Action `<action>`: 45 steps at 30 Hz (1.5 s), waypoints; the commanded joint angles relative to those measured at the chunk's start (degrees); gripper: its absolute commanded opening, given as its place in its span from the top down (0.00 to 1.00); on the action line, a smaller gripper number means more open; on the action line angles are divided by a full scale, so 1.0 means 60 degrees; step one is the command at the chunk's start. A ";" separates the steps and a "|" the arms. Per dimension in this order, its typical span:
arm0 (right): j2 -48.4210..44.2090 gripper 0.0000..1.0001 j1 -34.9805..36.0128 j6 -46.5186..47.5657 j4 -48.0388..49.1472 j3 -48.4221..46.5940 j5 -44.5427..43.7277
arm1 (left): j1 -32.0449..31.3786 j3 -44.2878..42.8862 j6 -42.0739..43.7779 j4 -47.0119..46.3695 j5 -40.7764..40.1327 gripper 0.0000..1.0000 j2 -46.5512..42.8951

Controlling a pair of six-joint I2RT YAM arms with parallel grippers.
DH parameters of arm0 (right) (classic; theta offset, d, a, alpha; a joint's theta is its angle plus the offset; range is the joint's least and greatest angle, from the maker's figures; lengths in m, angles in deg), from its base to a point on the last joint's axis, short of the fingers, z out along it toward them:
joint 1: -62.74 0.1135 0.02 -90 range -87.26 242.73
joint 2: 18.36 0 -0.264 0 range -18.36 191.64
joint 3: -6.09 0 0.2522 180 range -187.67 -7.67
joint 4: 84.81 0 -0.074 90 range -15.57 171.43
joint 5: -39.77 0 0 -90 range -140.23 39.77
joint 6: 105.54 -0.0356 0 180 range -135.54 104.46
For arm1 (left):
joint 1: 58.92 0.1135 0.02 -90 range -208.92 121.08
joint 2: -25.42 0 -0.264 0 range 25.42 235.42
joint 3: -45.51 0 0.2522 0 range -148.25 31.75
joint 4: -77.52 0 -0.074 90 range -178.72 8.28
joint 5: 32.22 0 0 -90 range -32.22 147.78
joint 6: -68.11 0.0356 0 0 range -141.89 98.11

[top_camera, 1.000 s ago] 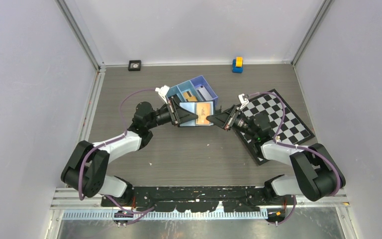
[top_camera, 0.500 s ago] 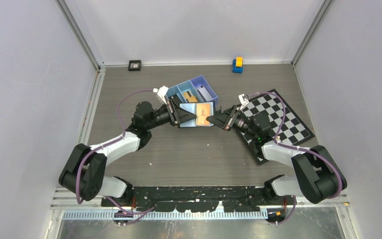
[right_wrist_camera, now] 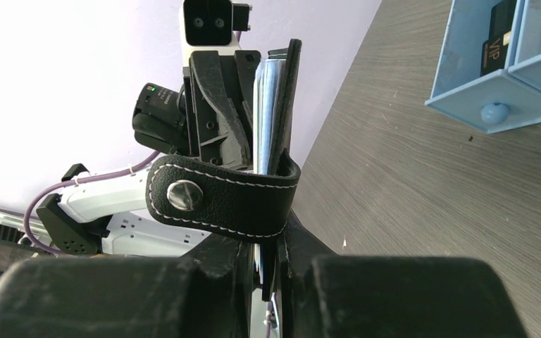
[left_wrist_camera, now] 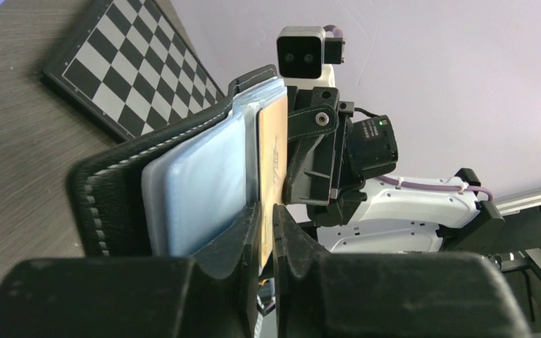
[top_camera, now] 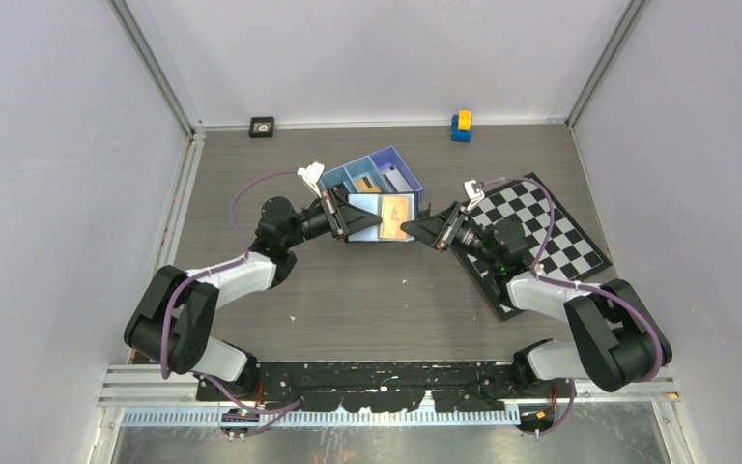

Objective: Take the credit cards out of the card holder
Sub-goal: Remove the credit card from the card holder.

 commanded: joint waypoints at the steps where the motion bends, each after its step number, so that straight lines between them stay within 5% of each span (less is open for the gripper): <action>1: 0.0059 1.00 0.0055 -0.0098 0.0714 -0.0355 0.0202 | -0.0058 -0.0064 -0.0752 -0.2183 0.0583 0.91 0.0143; 5: 0.0416 1.00 0.0058 -0.0295 0.0986 -0.0405 0.0275 | -0.0043 -0.0155 -0.1845 -0.4060 0.0948 0.95 0.0723; 12: 0.0718 1.00 0.0062 -0.0589 0.1412 -0.0472 0.0402 | -0.0072 -0.0425 -0.2201 -0.4075 0.1237 0.92 0.1262; 28: 0.0360 0.99 0.0103 -0.0273 0.0915 -0.0572 0.0514 | -0.0373 -0.0728 0.2607 0.3645 -0.0991 0.78 -0.1190; 35: 0.0495 0.99 0.0102 -0.0200 0.0638 -0.0611 0.0473 | -0.0388 -0.0495 0.0566 0.0167 0.0475 0.88 -0.0534; 37: 0.0599 0.92 0.0104 -0.0129 0.0376 -0.0667 0.0423 | -0.0380 -0.0485 0.0038 -0.0693 0.0860 0.89 -0.0427; 45: 0.0849 0.89 0.0105 -0.0054 0.0305 -0.0751 0.0451 | -0.0390 -0.0624 -0.0787 -0.1488 0.1377 0.91 -0.0259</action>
